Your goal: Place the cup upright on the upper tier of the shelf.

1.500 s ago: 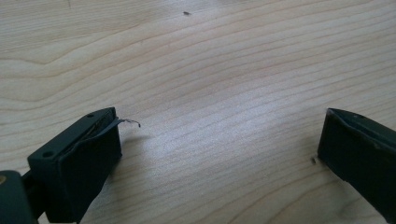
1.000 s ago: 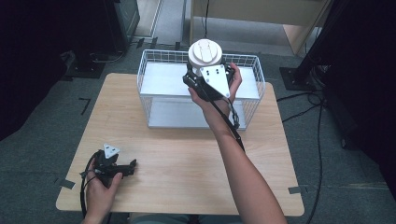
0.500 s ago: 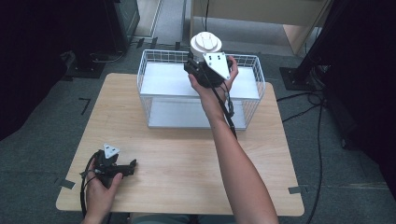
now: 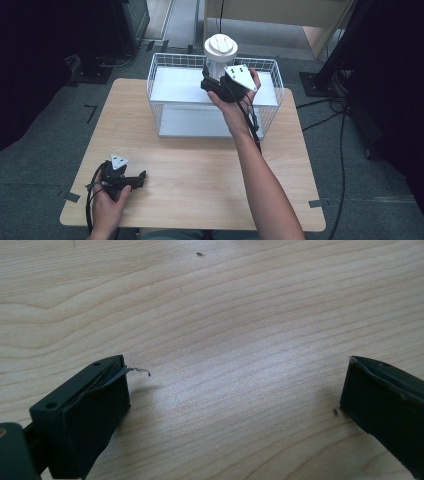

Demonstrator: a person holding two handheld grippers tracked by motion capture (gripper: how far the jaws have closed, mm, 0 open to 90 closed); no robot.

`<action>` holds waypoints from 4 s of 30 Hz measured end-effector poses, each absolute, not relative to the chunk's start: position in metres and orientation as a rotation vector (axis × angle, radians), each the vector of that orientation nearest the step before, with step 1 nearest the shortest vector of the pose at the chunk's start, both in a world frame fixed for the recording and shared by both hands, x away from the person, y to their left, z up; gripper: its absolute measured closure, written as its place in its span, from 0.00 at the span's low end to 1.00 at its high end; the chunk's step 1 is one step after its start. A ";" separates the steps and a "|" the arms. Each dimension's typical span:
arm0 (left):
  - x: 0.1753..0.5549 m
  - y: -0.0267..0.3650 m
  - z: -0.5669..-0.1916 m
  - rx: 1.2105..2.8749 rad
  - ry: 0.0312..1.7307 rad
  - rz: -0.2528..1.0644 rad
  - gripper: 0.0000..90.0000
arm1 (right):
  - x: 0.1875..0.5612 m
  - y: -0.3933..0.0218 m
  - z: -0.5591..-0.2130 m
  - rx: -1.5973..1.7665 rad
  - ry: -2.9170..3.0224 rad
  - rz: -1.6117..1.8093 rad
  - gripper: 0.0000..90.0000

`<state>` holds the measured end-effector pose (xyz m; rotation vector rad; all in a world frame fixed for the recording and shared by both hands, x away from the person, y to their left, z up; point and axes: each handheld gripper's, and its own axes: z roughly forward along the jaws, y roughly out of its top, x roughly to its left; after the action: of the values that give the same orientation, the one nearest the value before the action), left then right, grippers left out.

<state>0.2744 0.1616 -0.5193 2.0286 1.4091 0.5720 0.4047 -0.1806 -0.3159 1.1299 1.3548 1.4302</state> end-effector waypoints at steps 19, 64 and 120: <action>0.274 0.162 -0.519 2.030 1.410 0.569 0.00 | 0.340 -0.214 -0.367 1.060 1.450 1.401 0.06; 0.274 0.162 -0.519 2.030 1.410 0.568 0.00 | 0.249 -0.328 -0.457 1.185 1.501 1.207 0.06; 0.274 0.160 -0.519 2.024 1.425 0.574 0.00 | 0.216 -0.420 -0.526 1.717 1.833 0.784 0.00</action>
<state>0.2742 0.1602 -0.5191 2.0244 1.4246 0.5738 0.2157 -0.4198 -0.5264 1.7169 1.8325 0.7838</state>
